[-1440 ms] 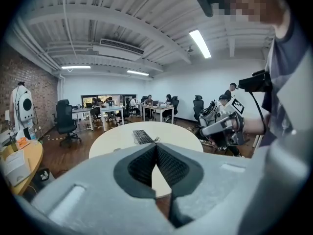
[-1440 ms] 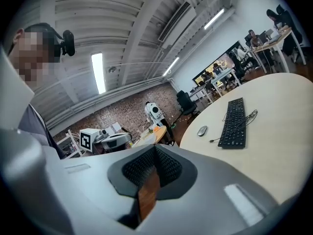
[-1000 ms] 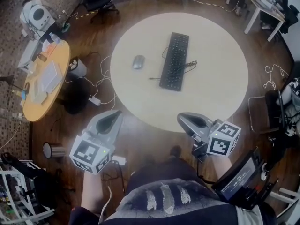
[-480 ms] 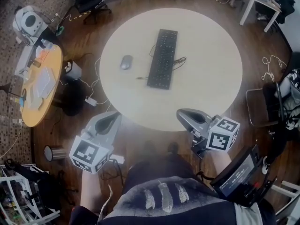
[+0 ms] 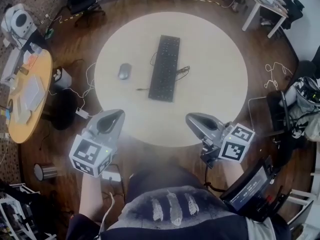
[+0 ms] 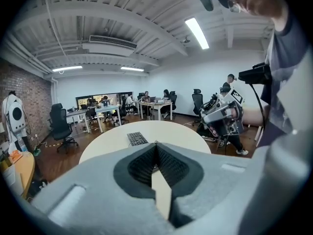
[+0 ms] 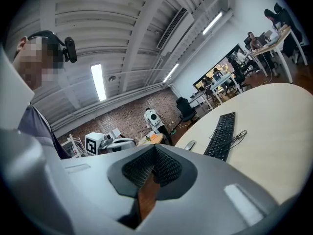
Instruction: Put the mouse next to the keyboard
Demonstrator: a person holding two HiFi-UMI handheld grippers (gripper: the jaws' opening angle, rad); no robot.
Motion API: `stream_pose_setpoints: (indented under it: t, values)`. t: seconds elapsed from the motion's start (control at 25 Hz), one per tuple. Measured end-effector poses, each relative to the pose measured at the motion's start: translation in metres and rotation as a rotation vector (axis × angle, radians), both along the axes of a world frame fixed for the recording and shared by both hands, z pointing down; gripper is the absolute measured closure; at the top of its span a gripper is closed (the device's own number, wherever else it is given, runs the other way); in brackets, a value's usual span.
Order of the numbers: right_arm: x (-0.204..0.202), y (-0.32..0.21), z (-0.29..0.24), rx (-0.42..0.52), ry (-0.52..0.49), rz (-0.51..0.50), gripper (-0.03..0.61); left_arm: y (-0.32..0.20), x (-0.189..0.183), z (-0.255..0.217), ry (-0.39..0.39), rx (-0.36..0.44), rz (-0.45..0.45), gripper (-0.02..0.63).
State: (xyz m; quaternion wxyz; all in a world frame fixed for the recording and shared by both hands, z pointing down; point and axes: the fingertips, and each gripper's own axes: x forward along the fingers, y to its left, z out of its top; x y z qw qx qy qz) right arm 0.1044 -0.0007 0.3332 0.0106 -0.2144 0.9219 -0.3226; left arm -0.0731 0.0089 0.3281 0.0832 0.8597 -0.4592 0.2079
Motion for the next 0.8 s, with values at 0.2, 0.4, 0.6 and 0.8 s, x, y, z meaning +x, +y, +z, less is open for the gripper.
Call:
stream_pose_setpoints:
  t: [0.2, 0.4, 0.6, 0.8]
  values:
    - [-0.034, -0.018, 0.001, -0.01, 0.074, 0.012, 0.577, -0.031, -0.033, 0.005, 0.066, 0.018, 0.015, 0.614]
    - [-0.069, -0.046, -0.011, 0.056, 0.15, 0.031, 0.577, -0.065, -0.066, 0.008, 0.138, 0.024, 0.015, 0.614]
    - [-0.094, -0.066, -0.02, 0.077, 0.115, 0.071, 0.577, -0.09, -0.086, 0.013, 0.161, 0.028, 0.046, 0.614]
    - [-0.108, -0.076, -0.013, 0.049, 0.128, 0.108, 0.578, -0.109, -0.102, 0.023, 0.191, 0.022, 0.058, 0.614]
